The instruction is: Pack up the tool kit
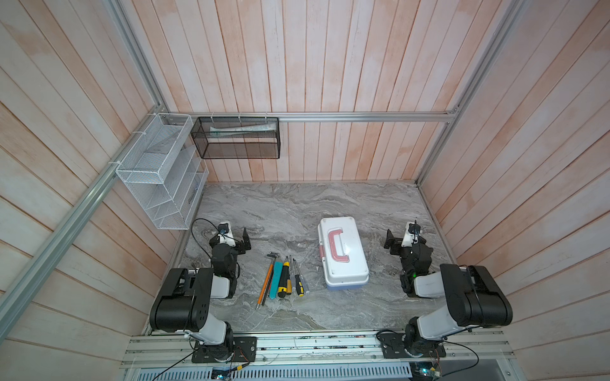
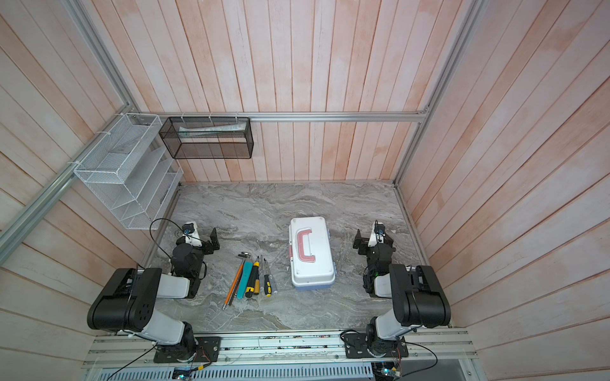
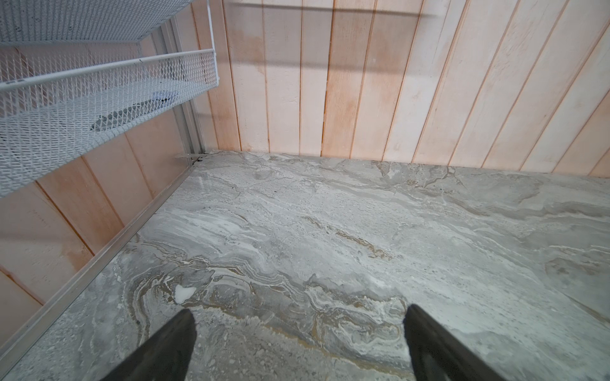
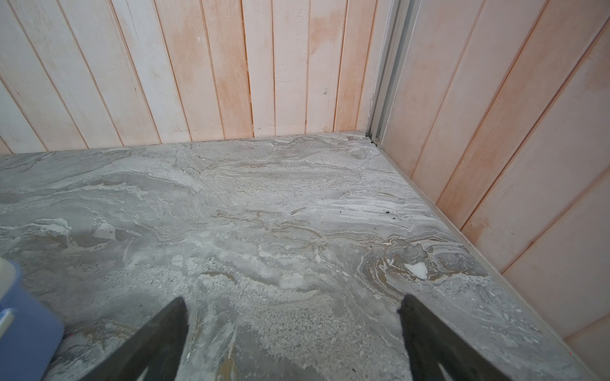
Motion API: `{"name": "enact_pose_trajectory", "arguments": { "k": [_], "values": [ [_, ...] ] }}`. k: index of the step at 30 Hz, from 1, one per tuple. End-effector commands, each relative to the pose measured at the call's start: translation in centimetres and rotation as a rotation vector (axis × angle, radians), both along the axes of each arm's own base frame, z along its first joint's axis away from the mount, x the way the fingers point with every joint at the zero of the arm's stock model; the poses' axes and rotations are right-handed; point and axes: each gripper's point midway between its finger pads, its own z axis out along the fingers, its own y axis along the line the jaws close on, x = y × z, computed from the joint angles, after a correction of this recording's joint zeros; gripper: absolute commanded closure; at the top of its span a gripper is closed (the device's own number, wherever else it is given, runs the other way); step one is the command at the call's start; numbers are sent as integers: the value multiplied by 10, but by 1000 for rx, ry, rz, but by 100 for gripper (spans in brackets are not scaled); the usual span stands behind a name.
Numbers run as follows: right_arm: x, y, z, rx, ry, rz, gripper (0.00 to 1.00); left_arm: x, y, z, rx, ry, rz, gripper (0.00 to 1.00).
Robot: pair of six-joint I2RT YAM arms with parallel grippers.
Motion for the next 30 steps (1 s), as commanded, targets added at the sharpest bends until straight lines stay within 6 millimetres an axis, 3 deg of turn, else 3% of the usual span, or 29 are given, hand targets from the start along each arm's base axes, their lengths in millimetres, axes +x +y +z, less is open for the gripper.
{"name": "enact_pose_trajectory", "arguments": {
  "k": [1, 21, 27, 30],
  "values": [
    [5, 0, 9, 5, -23, 5, 2, 4, -1, 8, -4, -22, -12, 0],
    [4, -1, 10, 3, -28, 3, 2, 4, -1, 8, -4, -22, -11, 0],
    [7, -7, 24, 9, -34, -33, 3, 5, 5, 13, -12, -28, 25, 0],
    [6, -6, 41, -1, -37, -62, 6, 9, 7, 27, -6, 11, 37, 0]
  ]
}}
